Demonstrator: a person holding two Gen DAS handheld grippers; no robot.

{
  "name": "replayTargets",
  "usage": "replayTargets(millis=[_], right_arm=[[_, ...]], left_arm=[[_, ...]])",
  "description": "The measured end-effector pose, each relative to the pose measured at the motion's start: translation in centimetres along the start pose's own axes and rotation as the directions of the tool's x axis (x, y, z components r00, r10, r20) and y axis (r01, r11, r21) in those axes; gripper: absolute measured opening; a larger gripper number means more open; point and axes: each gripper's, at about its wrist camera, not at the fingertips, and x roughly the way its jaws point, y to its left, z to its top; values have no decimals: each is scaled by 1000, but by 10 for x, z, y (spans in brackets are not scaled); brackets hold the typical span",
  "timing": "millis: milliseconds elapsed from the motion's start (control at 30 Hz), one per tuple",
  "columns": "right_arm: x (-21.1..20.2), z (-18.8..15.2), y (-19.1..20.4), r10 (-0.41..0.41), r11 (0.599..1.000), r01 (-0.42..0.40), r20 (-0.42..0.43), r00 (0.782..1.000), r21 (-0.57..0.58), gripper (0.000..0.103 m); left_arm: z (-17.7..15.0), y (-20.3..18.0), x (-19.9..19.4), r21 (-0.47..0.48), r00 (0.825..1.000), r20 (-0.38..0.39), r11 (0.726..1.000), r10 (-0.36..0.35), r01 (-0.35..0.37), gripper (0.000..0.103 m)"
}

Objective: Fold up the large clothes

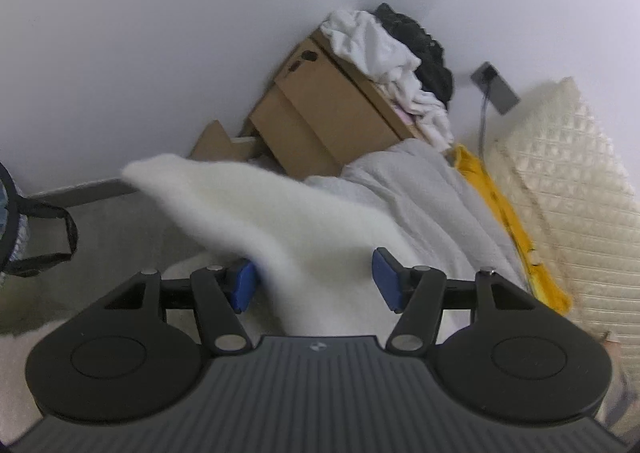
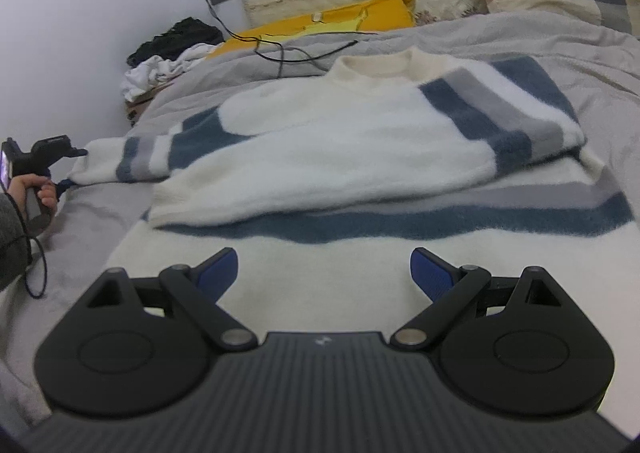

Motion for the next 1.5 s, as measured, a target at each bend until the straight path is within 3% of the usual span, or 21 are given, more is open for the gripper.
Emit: replayTargets(millis=[33,67,133,167,267,333,433,567,667,833,967,1067,1200,1333,1367,1500], right_arm=[[3,0,-2,-6,1000,6,-8,1000,7,95],[5,1,-3,-9,1000,9,-13,1000,17,95],[10,3,-5,-7,999,7,-20,1000,37,95],[11,4,-6,-8,999,9,-21,1000,43,95],[13,7,-7,-10,998,11,-20,1000,58,95],[12,9,-8,-17,998,17,-9,1000,55,95],[5,11,-9,-29,998,28,16,999,49,95],[-6,15,-9,-42,998,40,43,998,41,95],[-21,18,-9,-38,999,35,82,996,40,95],[-57,25,-18,-27,999,20,156,987,48,95],[-84,24,-32,-29,998,18,202,979,57,95],[-100,23,-45,-37,997,21,229,973,72,95],[-118,26,-69,-52,992,18,275,960,122,95],[-132,27,-88,-52,983,-5,302,952,185,95],[-136,27,-94,-53,979,-11,307,950,203,95],[-145,30,-113,-66,968,-19,329,942,249,95]], left_arm=[[1,-3,3,8,1000,12,1000,10,-10,64],[3,-6,5,17,999,30,1000,19,-20,56],[5,-10,7,28,997,45,998,59,-61,34],[8,-13,9,36,995,44,995,92,-94,17],[18,-27,2,61,992,82,993,99,-104,12],[24,-51,-9,162,988,126,981,87,-107,11],[29,-92,-35,319,983,182,943,33,-91,11],[37,-152,-74,437,977,205,899,-57,-39,10],[27,-207,-106,567,971,208,823,-118,-21,10],[-19,-297,-160,754,953,187,657,-239,17,10],[-80,-360,-196,861,934,138,506,-328,50,9],[-141,-396,-223,926,910,96,372,-404,67,9],[-221,-425,-246,958,895,2,256,-447,126,9],[-304,-431,-256,952,881,-96,216,-463,217,9],[-323,-430,-255,946,880,-120,217,-459,242,9],[-401,-416,-231,906,890,-204,265,-409,329,9]])
